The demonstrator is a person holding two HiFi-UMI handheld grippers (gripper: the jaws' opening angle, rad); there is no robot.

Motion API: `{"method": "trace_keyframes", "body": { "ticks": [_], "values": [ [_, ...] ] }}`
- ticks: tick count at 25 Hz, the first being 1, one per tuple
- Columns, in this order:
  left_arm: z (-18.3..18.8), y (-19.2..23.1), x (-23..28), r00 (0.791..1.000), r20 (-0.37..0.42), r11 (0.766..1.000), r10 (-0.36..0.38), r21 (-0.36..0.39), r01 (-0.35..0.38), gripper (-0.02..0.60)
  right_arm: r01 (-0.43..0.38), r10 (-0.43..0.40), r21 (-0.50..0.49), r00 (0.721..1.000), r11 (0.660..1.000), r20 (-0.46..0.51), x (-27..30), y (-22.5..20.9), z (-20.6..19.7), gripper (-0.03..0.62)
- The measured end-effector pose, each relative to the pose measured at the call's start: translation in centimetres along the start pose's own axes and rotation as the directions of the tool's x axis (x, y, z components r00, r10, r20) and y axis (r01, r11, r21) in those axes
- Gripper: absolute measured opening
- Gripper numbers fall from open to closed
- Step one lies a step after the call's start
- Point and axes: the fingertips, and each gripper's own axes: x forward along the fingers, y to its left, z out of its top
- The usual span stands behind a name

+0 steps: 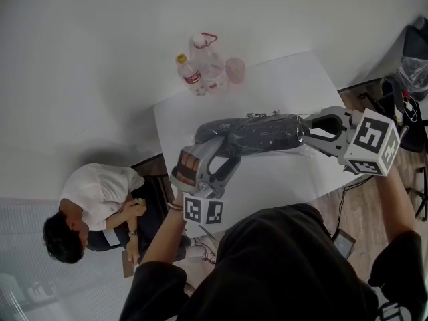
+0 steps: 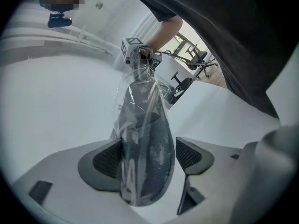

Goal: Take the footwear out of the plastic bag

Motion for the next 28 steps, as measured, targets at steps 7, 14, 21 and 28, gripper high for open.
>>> {"method": "trace_keyframes", "body": {
  "ticks": [7,14,21,28],
  "values": [
    [-0.9,1.9,1.0,0.999,-0.024,0.978,0.037,-0.206,-0.041,0.357,0.196,-0.205,-0.251,0.979,0.948,-0.007,-1.3,-0.6,1.3,0.064],
    [-3.2,1.9,4.0,0.995,-0.058,0.917,-0.082,-0.396,0.052,0.460,0.152,-0.138,-0.347,0.988,0.925,0.066,-1.9,1.1,3.2,0.064],
    [-4.6,0.5,5.9,0.967,-0.085,0.904,-0.241,-0.382,0.192,0.488,0.031,-0.002,-0.508,0.998,0.861,0.057,-2.3,3.8,4.1,0.064],
    [-5.1,-3.7,6.1,0.921,-0.107,0.882,-0.375,-0.346,0.319,0.486,-0.005,0.076,-0.574,0.992,0.819,0.101,-2.6,6.1,4.6,0.064]
  ]
}}
